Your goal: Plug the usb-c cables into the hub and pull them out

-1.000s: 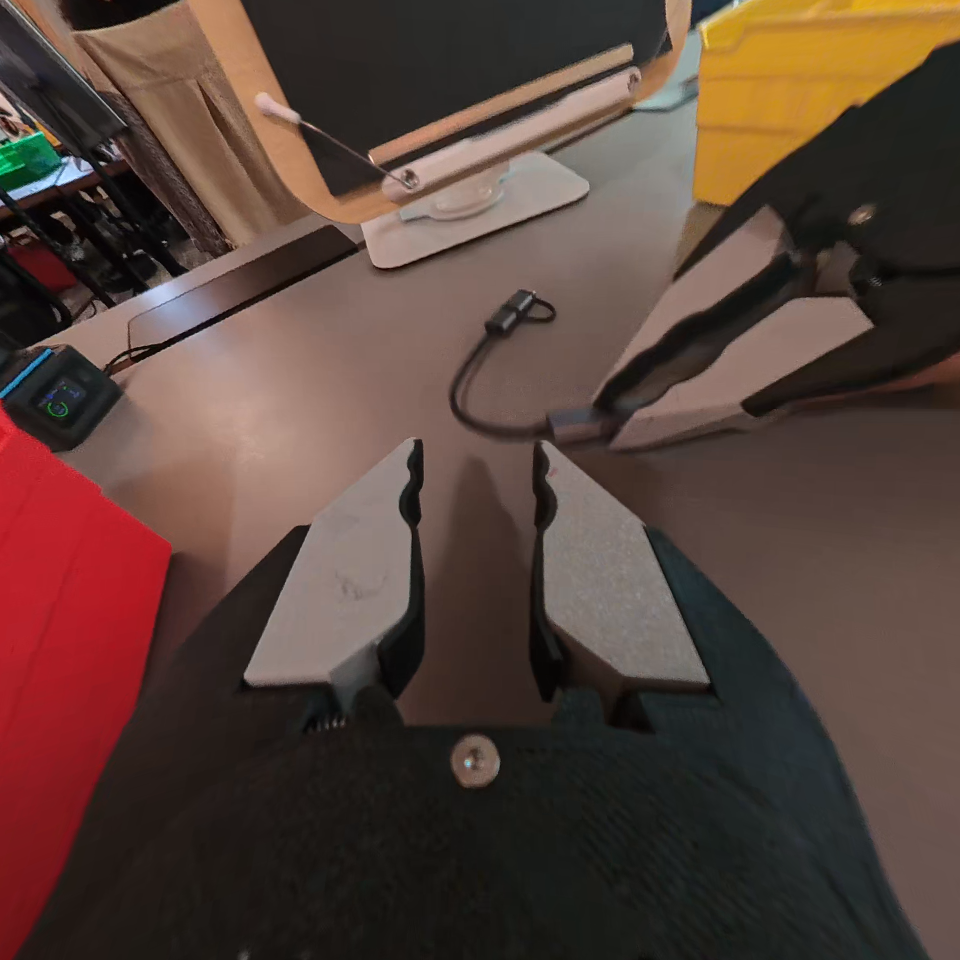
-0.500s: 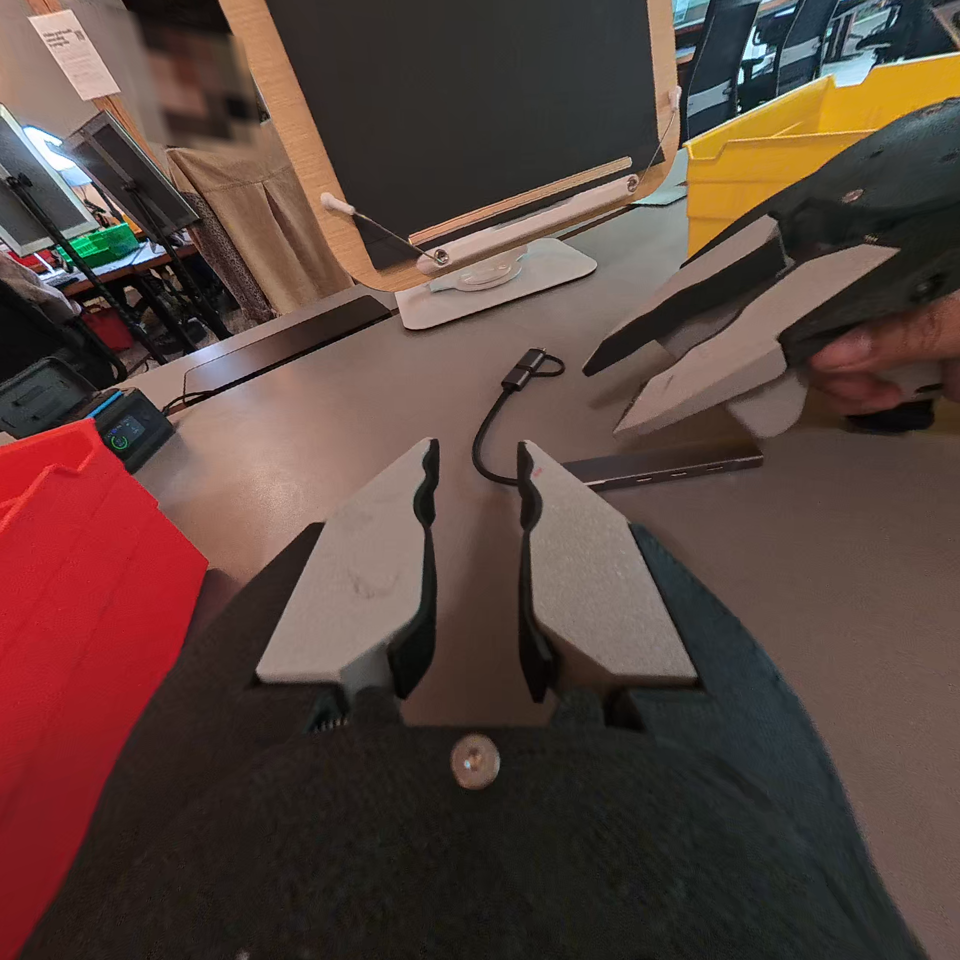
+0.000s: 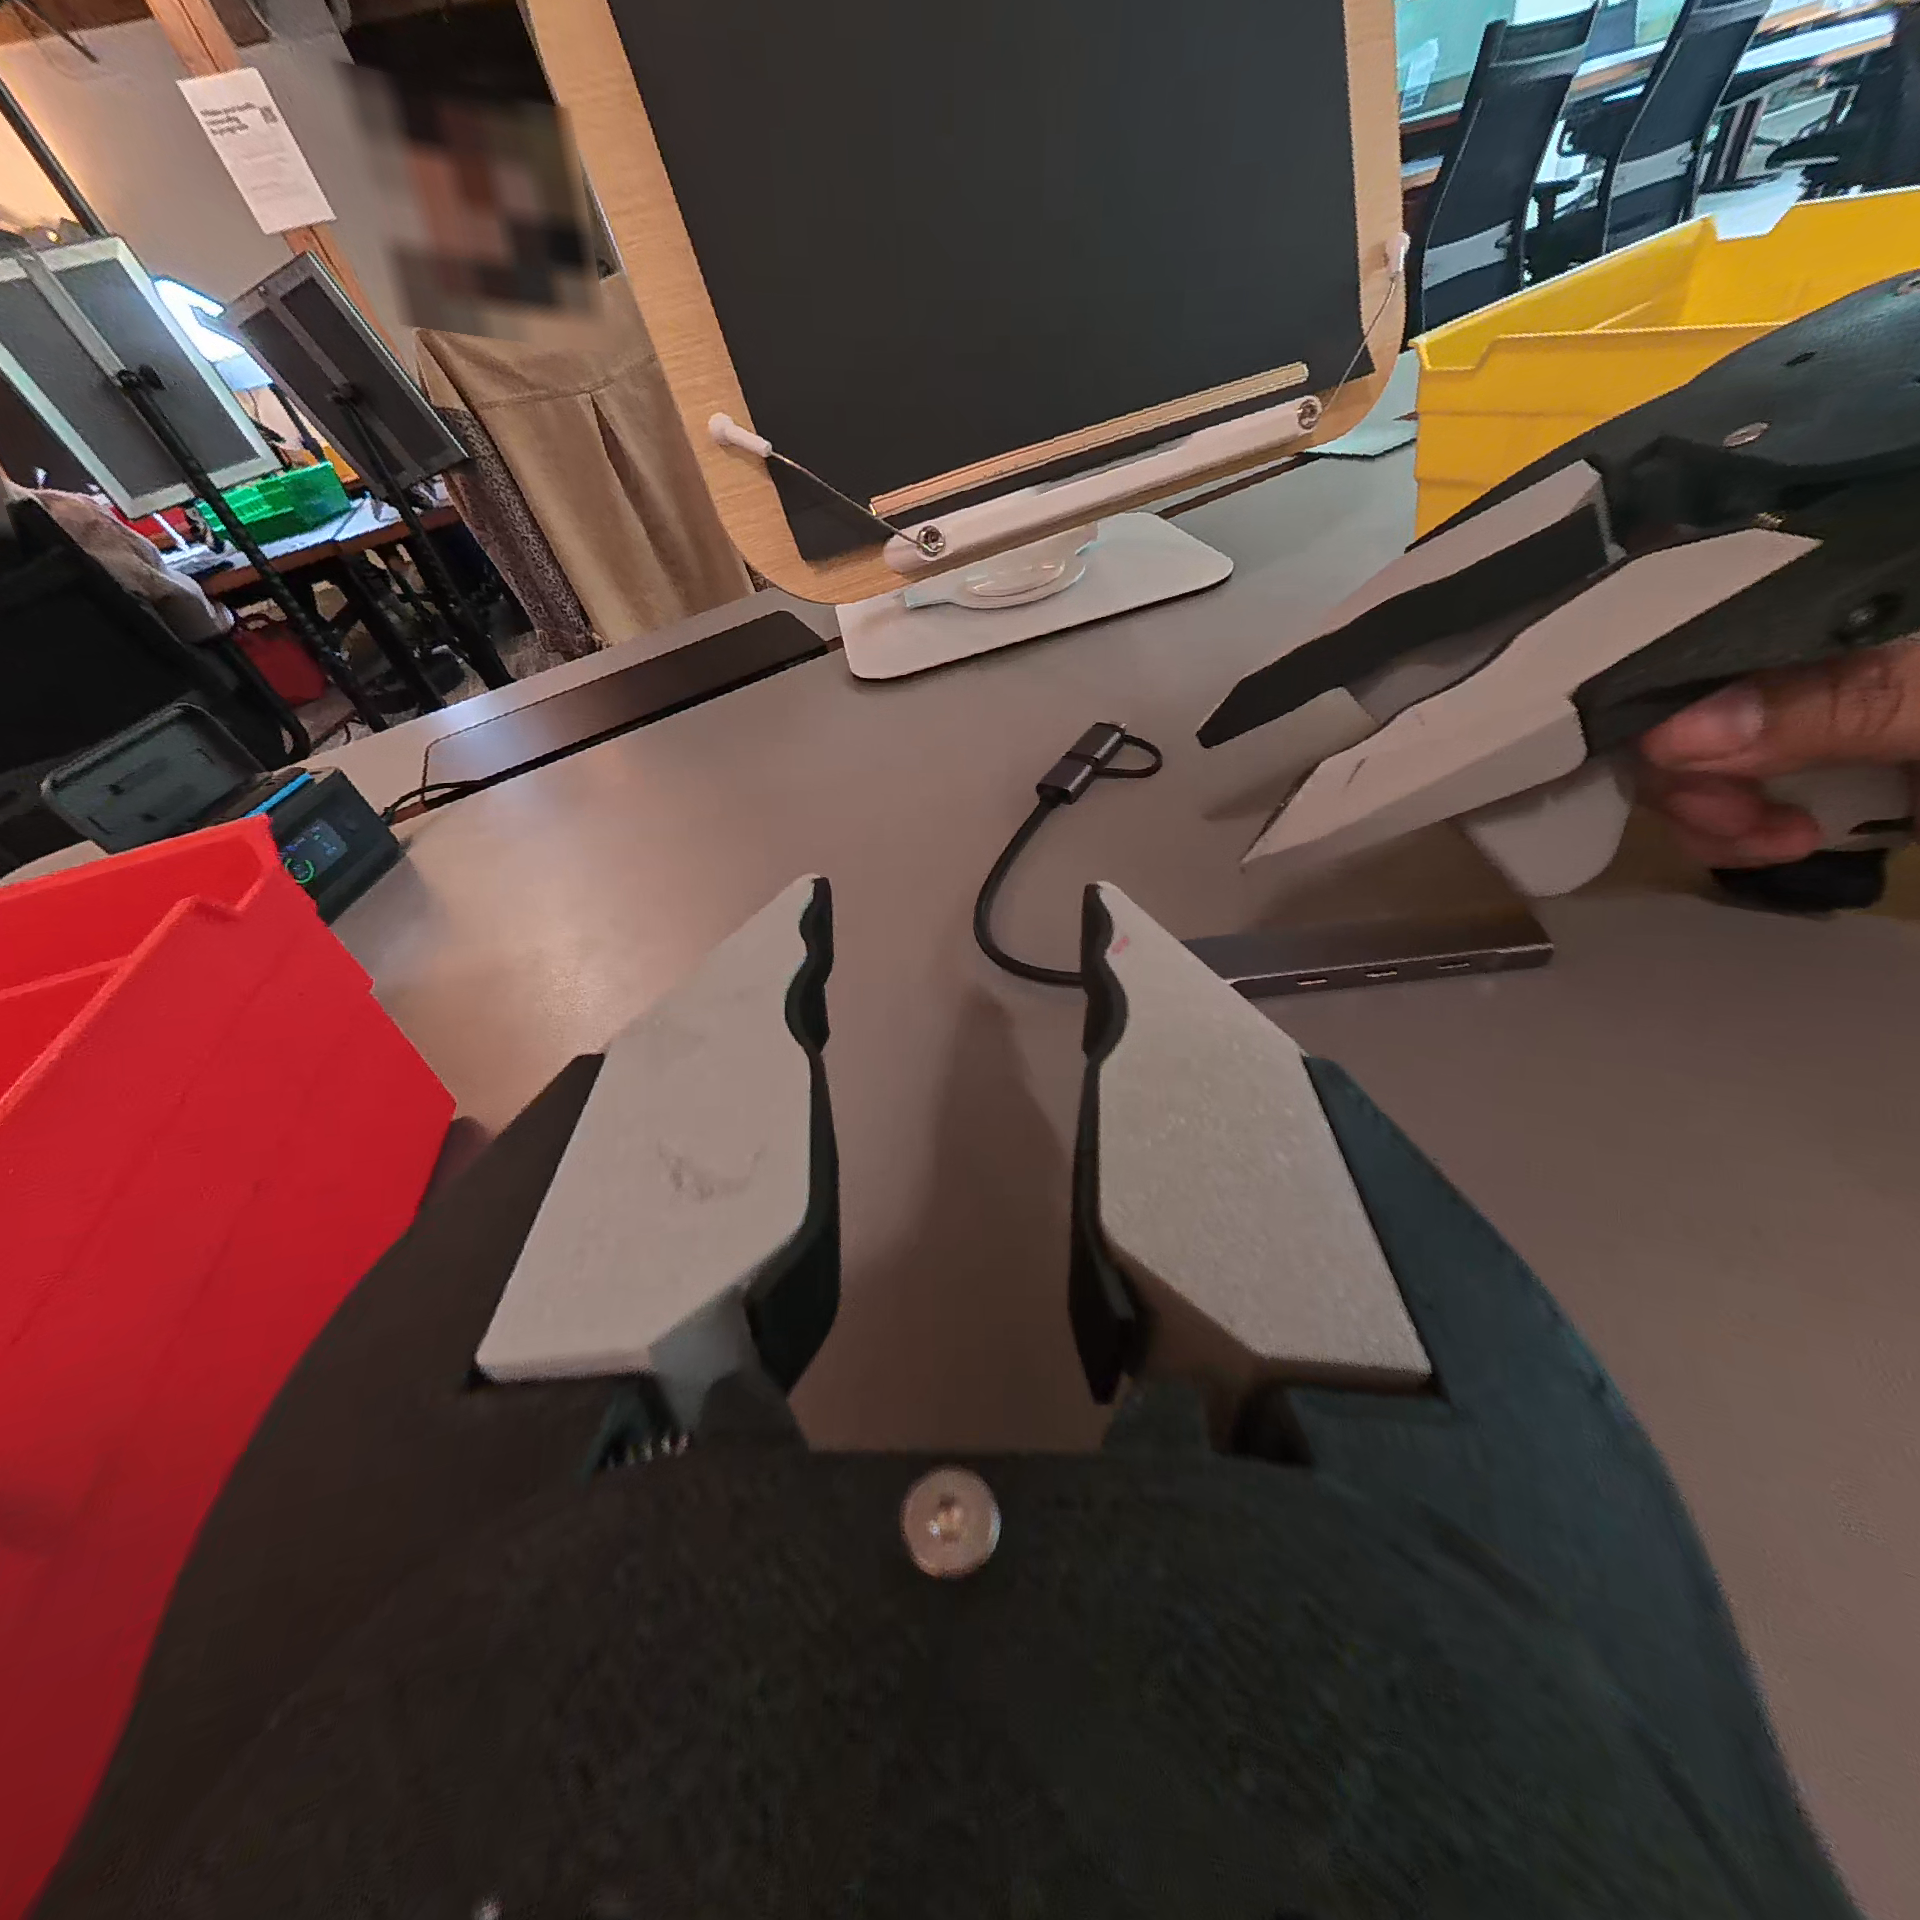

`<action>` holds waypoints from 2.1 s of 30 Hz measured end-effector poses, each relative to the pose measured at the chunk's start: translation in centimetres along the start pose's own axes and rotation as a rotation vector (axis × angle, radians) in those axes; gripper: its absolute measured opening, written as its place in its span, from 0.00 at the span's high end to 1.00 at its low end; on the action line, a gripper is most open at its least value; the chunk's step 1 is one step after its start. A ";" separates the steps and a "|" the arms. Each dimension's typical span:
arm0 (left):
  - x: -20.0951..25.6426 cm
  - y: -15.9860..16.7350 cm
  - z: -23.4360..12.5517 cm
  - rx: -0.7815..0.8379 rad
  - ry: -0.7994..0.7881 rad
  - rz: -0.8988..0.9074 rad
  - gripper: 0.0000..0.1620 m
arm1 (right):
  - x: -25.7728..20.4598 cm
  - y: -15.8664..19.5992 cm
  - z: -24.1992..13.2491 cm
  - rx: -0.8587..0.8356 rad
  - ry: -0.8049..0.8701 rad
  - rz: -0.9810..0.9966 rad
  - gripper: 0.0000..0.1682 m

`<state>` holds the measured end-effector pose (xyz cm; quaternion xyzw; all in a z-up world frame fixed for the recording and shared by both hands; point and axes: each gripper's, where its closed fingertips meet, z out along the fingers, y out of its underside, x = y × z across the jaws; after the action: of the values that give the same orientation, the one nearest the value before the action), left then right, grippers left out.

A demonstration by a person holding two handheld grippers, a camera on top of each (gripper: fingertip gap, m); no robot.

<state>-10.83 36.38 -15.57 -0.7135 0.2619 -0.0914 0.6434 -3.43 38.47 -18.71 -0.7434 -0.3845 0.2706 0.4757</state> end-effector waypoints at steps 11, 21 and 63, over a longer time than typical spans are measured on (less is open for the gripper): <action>0.1 0.2 0.0 -0.013 0.002 -0.004 0.80 | 2.0 -0.3 -0.7 0.025 0.097 0.037 0.68; 0.0 0.5 0.3 -0.044 -0.014 0.002 0.83 | 0.3 0.2 -0.2 -0.012 0.011 0.021 0.68; -10.4 3.1 -17.0 -0.373 -0.042 -0.302 0.68 | -0.1 0.9 0.5 -0.046 0.058 -0.052 0.72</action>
<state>-28.40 26.57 -13.80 -0.8528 0.1511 -0.1215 0.4849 -3.61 38.40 -19.69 -0.7514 -0.3959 0.2278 0.4763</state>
